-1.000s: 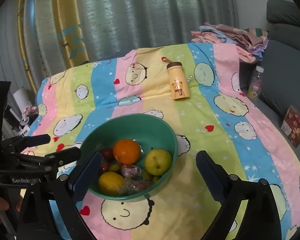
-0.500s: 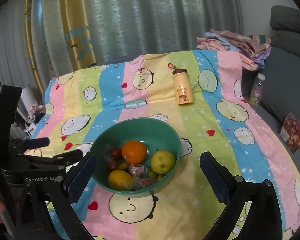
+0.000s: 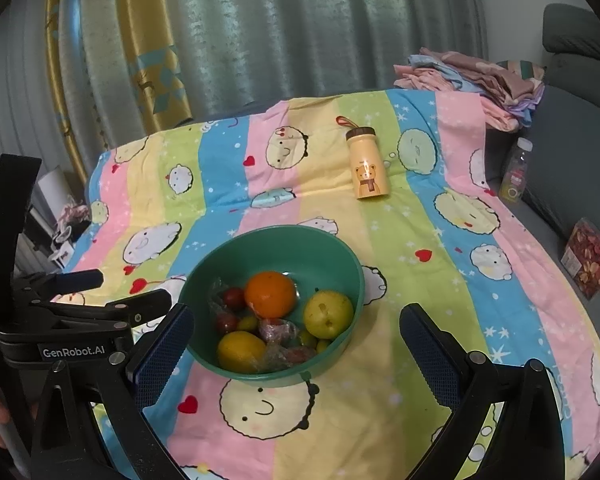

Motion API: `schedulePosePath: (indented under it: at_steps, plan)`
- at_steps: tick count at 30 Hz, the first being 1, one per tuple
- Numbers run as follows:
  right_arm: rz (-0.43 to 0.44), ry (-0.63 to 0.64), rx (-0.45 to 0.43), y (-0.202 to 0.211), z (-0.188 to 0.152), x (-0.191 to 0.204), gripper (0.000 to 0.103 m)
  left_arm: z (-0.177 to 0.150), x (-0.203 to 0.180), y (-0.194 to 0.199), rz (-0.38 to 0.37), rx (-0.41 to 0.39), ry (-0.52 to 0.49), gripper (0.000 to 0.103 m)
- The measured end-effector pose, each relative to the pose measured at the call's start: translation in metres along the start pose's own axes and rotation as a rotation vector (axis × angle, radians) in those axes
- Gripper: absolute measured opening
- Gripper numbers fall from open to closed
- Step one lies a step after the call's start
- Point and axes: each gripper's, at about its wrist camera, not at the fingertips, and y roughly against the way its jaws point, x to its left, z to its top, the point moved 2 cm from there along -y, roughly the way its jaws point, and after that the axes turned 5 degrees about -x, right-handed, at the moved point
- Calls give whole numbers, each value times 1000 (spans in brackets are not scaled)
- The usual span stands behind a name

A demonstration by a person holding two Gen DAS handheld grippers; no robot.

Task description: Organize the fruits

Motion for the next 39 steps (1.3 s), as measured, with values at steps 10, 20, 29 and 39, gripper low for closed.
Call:
schedulePosePath:
  at_steps: [10, 20, 29, 39]
  plan:
    - [-1, 4, 5, -1, -1, 1, 102, 1, -4, 1, -7, 1, -7, 103]
    - [-3, 6, 5, -1, -1, 2, 102, 2, -6, 1, -5, -2, -18, 103]
    - [-3, 5, 5, -1, -1, 2, 102, 1, -5, 0, 2, -5, -23, 102]
    - [-3, 4, 6, -1, -1, 3, 102, 3, -3, 3, 17, -22, -10, 102]
